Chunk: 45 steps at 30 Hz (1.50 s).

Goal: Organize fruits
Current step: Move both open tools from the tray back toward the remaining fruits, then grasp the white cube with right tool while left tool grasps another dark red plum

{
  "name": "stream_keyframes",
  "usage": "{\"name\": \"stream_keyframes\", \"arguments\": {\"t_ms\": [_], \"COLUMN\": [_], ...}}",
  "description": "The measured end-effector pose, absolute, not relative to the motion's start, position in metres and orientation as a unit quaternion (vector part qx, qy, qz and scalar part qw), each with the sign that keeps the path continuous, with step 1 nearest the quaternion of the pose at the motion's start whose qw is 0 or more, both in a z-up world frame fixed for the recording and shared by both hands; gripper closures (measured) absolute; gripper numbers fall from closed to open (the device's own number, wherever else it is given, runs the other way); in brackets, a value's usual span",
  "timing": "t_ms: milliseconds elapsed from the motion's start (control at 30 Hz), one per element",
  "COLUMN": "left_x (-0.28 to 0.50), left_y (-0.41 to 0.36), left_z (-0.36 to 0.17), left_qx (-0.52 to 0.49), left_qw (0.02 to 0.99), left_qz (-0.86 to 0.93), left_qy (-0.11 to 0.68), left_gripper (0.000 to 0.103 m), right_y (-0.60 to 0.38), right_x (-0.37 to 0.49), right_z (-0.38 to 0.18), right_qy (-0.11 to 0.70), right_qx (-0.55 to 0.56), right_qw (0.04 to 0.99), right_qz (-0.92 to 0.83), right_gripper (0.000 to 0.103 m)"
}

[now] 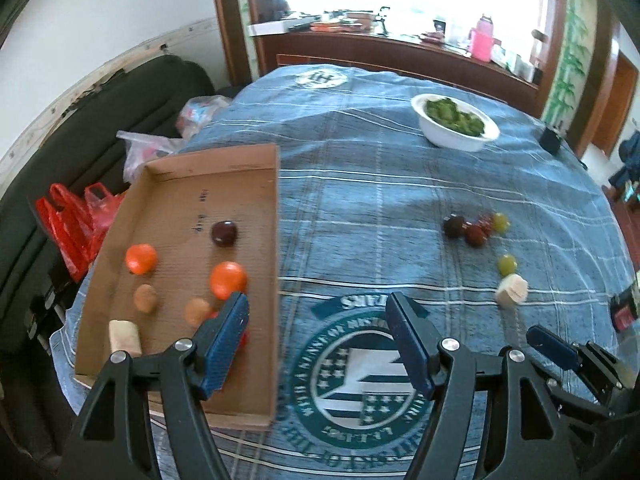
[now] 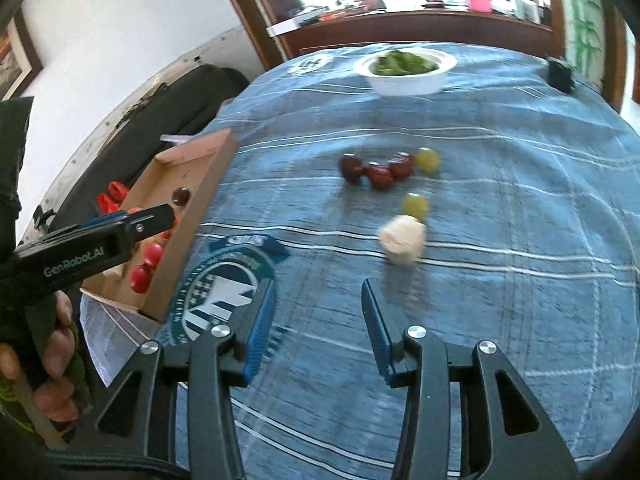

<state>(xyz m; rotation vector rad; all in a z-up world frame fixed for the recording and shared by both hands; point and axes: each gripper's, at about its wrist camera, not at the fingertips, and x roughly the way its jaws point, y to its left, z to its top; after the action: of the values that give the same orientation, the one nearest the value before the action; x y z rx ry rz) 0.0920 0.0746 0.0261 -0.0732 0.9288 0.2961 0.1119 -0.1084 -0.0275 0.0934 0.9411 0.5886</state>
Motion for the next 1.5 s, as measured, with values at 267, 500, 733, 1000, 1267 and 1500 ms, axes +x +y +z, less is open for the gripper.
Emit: {"name": "stream_keyframes", "arguments": {"t_ms": [267, 500, 733, 1000, 1267, 1500], "left_x": [0.1, 0.118, 0.141, 0.171, 0.205, 0.227], "left_y": [0.054, 0.044, 0.045, 0.035, 0.027, 0.016], "left_z": [0.017, 0.007, 0.003, -0.008, -0.034, -0.047], "left_qx": [-0.035, -0.033, -0.044, -0.047, -0.061, -0.042], "left_qw": [0.882, 0.879, 0.877, 0.879, 0.864, 0.864], "left_qz": [0.115, 0.084, 0.065, 0.021, -0.008, -0.011], "left_qy": [0.456, 0.467, 0.474, 0.474, 0.5, 0.501], "left_gripper": [0.032, 0.032, 0.032, 0.032, 0.034, 0.057], "right_y": [-0.139, -0.137, -0.12, -0.11, -0.137, -0.155], "right_x": [0.122, 0.143, 0.165, 0.176, 0.164, 0.156], "right_z": [-0.039, -0.048, -0.056, -0.062, -0.058, -0.054], "right_qy": [0.453, 0.459, 0.464, 0.46, 0.462, 0.463], "right_qx": [0.064, 0.063, 0.04, 0.021, 0.052, 0.081], "right_qw": [0.855, 0.857, 0.856, 0.858, 0.854, 0.852], "right_qz": [0.243, 0.228, 0.225, 0.228, 0.232, 0.231], "right_gripper": [0.057, 0.057, 0.057, 0.064, 0.065, 0.065]}}
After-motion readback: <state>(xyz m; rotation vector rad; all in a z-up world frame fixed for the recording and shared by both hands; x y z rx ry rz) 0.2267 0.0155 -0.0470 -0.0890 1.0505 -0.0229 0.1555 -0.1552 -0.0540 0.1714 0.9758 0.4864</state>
